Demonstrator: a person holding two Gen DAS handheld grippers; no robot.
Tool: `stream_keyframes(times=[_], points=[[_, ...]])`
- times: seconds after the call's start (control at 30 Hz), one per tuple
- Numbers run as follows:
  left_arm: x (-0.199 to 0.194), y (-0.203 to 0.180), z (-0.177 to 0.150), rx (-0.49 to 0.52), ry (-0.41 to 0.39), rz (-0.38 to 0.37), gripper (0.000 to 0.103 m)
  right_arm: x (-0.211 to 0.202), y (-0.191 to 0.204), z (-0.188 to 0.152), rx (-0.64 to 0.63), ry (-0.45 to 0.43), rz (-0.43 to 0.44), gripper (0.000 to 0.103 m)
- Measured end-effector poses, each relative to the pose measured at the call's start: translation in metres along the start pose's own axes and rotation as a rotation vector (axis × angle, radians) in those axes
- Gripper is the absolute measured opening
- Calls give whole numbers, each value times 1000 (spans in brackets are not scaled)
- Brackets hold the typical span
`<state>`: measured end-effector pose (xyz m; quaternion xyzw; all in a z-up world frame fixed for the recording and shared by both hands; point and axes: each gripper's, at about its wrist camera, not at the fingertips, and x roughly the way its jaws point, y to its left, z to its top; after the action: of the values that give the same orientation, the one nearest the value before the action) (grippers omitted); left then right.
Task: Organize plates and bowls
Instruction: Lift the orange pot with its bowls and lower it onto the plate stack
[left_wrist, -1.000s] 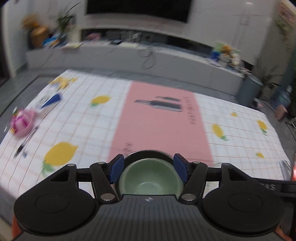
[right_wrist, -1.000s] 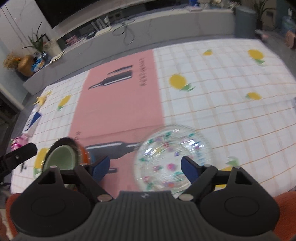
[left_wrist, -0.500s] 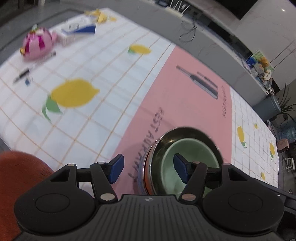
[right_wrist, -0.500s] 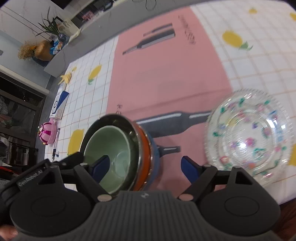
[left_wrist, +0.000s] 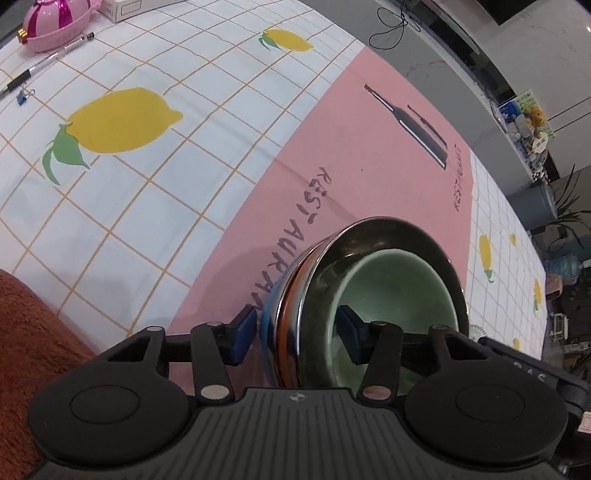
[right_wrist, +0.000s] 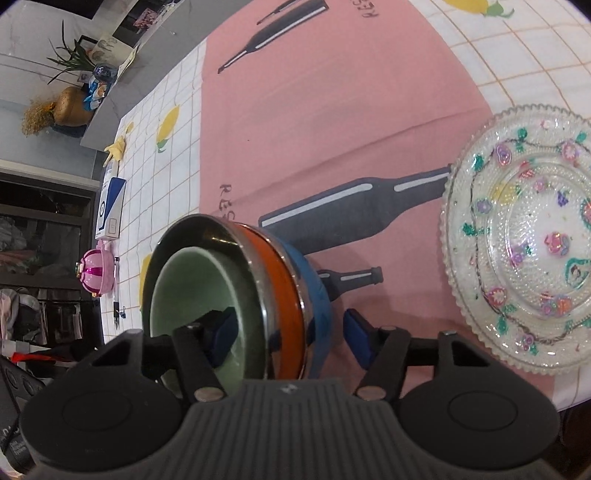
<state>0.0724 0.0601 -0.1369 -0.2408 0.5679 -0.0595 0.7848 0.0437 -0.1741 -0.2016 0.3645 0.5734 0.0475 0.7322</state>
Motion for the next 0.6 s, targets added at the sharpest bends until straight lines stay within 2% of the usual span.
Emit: stream_keyframes(times=[0.17, 0.6], points=[[-1, 0, 2, -1, 2, -12, 51, 5, -7, 2, 31, 13, 26, 50], [-5, -4, 0, 33, -29, -17, 46, -2, -14, 0, 50, 1, 26, 45]])
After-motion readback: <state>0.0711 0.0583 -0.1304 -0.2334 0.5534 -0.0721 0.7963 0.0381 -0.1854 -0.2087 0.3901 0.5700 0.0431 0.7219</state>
